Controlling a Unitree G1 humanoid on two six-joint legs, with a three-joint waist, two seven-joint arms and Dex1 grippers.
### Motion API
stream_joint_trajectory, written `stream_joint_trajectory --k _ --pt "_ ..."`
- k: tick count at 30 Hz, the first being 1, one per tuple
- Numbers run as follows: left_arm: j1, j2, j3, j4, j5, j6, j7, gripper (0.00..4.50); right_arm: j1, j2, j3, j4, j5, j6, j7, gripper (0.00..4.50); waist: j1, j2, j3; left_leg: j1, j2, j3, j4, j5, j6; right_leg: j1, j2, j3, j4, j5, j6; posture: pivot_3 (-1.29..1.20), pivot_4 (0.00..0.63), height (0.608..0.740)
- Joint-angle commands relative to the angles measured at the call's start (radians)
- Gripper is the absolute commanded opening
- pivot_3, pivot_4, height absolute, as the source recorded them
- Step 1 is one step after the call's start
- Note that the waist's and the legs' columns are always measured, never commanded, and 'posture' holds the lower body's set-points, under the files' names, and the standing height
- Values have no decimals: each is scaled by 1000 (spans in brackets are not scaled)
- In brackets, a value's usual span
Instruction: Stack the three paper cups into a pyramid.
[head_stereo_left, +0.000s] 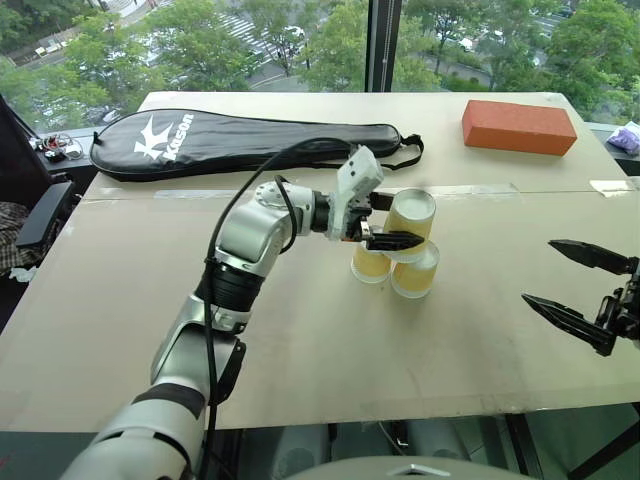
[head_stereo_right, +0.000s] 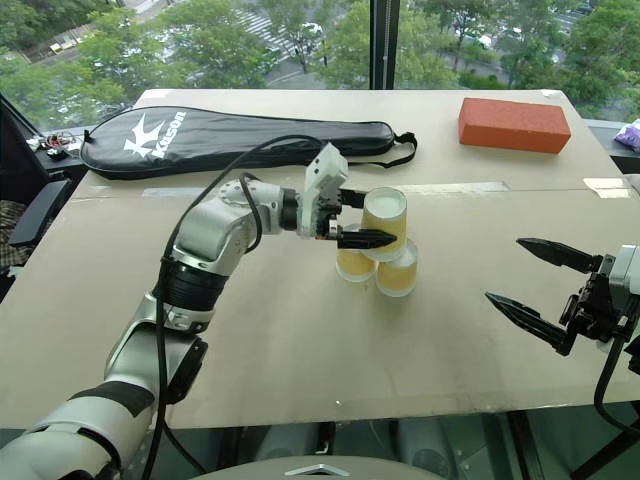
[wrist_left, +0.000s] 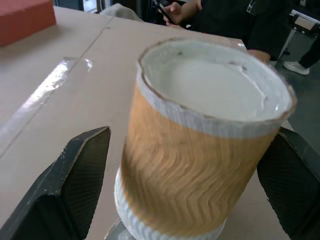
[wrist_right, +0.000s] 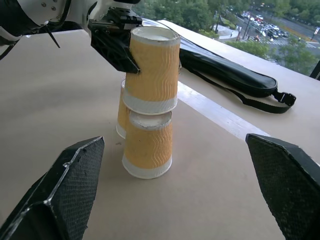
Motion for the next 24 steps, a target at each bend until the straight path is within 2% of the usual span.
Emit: stream_joint_trajectory --k 1,8,12,16,19,24 --pt "8 31 88 -117 -59 50 37 4408 -12 7 14 -22 10 -1 -6 4500 0 0 0 0 0 0 0 0 0 0 0 0 0 0 0 0 150 740" --pt "169 133 255 -380 -180 179 142 4408 -36 3 87 19 -28 -8 13 4500 -6 1 0 1 2 0 0 0 0 0 0 0 0 0 1 0 150 740" --pt "402 175 400 -525 -226 165 203 4408 -70 -7 126 72 -62 -19 33 4500 -6 1 0 1 2 0 0 0 0 0 0 1 0 -1 -1 0 150 740" --pt "697 150 558 -618 -255 136 280 4408 -85 -10 140 111 -82 -25 54 4500 -11 1 0 2 3 -1 0 0 0 0 -1 2 1 0 -2 0 150 740" --pt "933 145 616 -660 -220 38 267 4408 -79 -15 136 131 -87 -18 66 4500 -13 1 0 2 4 -1 -1 0 0 0 -2 2 1 -1 -2 0 150 740" --pt "1086 102 650 -663 -231 -56 302 4408 -65 -33 115 176 -104 -17 89 4500 7 0 0 2 3 1 0 0 0 1 -3 1 0 -3 1 0 150 740"
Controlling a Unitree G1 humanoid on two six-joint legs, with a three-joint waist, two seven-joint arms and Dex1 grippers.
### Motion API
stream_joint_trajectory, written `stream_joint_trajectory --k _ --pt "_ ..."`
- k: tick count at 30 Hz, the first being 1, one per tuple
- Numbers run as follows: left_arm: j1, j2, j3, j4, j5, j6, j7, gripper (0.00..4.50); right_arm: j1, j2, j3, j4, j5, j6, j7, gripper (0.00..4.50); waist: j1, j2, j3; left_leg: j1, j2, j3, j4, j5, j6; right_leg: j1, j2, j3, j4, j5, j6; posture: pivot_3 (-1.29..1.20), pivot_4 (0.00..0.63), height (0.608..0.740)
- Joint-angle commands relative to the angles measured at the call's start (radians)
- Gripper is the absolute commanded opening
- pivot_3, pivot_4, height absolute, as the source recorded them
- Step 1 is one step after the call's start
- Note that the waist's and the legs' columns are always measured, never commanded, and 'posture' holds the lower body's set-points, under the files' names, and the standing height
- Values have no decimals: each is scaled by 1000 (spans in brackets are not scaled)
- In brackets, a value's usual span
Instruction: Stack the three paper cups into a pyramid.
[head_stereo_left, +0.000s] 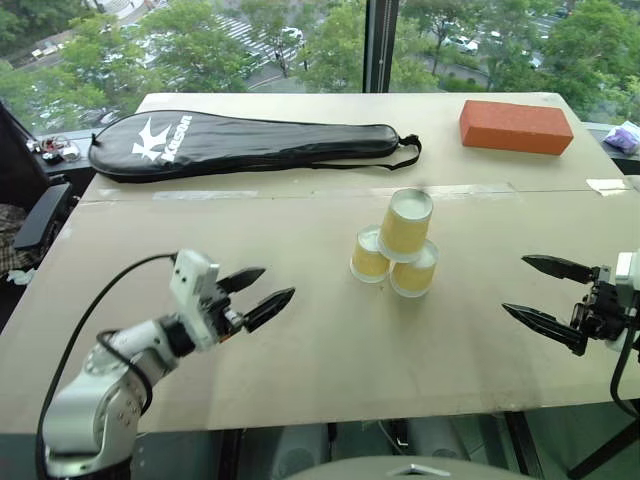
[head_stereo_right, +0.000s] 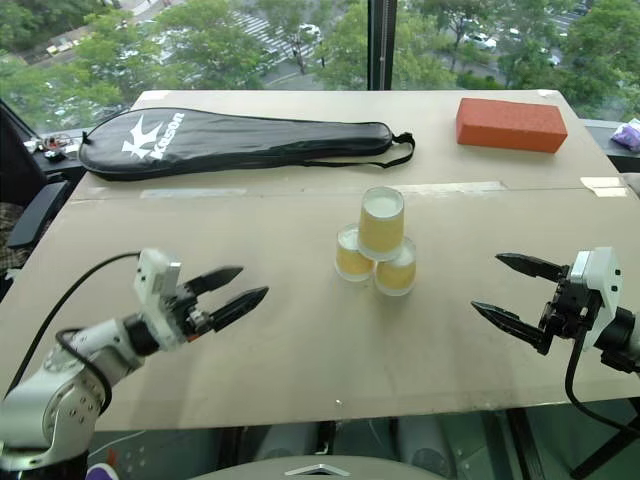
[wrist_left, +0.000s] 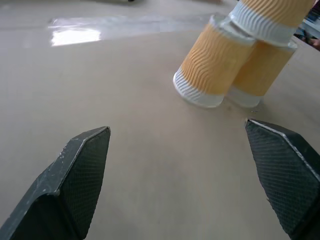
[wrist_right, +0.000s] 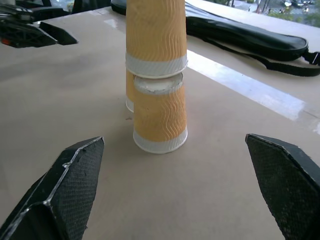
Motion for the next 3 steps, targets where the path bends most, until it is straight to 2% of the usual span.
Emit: stream_joint_trajectory --k 1,3 --pt "41 -22 27 -50 -6 -80 27 4408 9 -29 -44 20 -8 -9 24 4500 2 0 0 0 0 0 0 0 0 1 0 0 0 0 0 0 150 740" --pt "74 -22 14 -49 12 -109 32 4408 19 -37 -48 38 -15 -11 34 4500 1 0 -1 1 0 0 0 0 0 2 0 0 0 0 0 0 150 740"
